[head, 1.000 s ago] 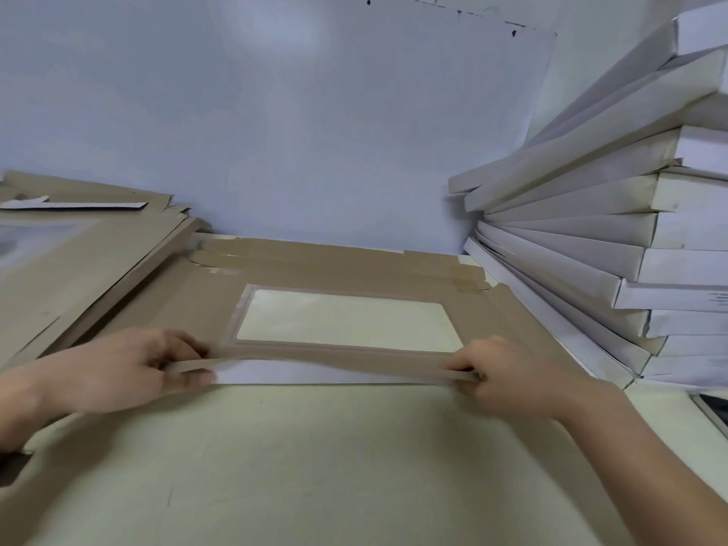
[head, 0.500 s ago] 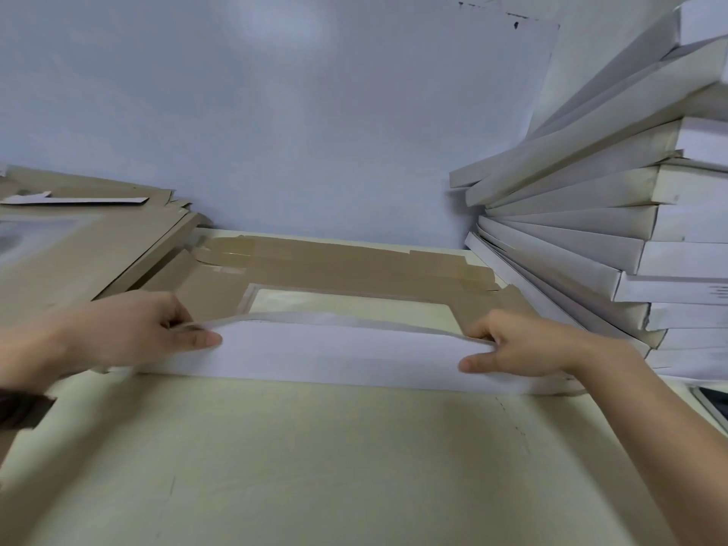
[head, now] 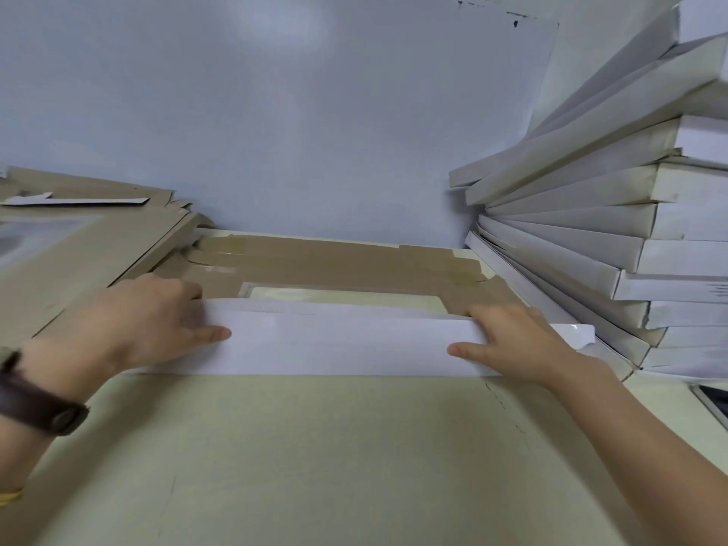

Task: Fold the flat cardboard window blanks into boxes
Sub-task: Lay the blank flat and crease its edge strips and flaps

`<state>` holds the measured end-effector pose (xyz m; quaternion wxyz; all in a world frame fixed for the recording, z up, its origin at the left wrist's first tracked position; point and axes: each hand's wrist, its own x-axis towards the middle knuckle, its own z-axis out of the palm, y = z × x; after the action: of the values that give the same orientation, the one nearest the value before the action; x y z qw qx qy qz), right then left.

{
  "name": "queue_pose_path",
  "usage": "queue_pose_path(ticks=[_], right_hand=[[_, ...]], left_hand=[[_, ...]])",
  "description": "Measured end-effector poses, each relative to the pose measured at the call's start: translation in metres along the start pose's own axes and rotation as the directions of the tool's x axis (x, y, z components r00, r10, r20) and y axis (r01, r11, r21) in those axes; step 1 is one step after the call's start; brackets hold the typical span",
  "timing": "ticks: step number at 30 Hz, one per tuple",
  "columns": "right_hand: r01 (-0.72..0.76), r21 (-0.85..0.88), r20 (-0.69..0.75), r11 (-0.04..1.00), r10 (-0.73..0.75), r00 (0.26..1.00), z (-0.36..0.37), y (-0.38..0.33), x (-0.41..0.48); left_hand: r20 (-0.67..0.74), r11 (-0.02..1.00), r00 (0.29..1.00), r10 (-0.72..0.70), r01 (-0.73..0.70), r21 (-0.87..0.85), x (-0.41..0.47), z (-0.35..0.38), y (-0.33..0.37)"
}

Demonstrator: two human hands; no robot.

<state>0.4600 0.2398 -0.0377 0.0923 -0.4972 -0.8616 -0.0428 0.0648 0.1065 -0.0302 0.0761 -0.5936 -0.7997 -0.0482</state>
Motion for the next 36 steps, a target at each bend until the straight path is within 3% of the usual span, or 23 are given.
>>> queue_pose_path(ticks=[3, 6, 12, 14, 19, 24, 28, 36], right_hand=[[-0.028, -0.062, -0.038, 0.998, 0.026, 0.999, 0.010, 0.001, 0.001], [-0.040, -0.099, -0.066, 0.994, 0.034, 0.997, 0.021, -0.002, 0.000], [-0.066, -0.162, -0.075, 0.985, 0.055, 0.996, 0.041, -0.033, -0.007], [-0.042, -0.126, -0.046, 0.991, 0.037, 0.998, 0.046, -0.051, -0.006], [0.068, 0.149, 0.081, 0.986, -0.080, 0.993, 0.055, -0.109, 0.005], [0.173, 0.271, 0.154, 0.947, -0.220, 0.963, 0.061, -0.150, 0.007], [0.158, 0.281, 0.253, 0.947, -0.232, 0.939, 0.058, -0.153, 0.008], [0.154, 0.277, 0.307, 0.948, -0.239, 0.921, 0.058, -0.149, 0.009]], left_hand=[[-0.094, 0.993, 0.994, 0.055, -0.045, 0.105, -0.001, 0.003, 0.007], [-0.050, 0.976, 0.983, 0.174, -0.166, 0.144, -0.004, 0.009, 0.018], [0.051, 0.943, 0.944, 0.327, -0.322, -0.079, -0.012, 0.032, 0.055], [0.096, 0.937, 0.940, 0.327, -0.310, -0.161, -0.013, 0.042, 0.068], [0.122, 0.944, 0.946, 0.300, -0.275, -0.184, -0.009, 0.053, 0.096], [0.136, 0.955, 0.948, 0.288, -0.273, -0.120, -0.008, 0.057, 0.109], [0.186, 0.955, 0.938, 0.292, -0.278, -0.099, -0.010, 0.060, 0.105], [0.236, 0.955, 0.928, 0.288, -0.260, -0.140, -0.008, 0.061, 0.103]])
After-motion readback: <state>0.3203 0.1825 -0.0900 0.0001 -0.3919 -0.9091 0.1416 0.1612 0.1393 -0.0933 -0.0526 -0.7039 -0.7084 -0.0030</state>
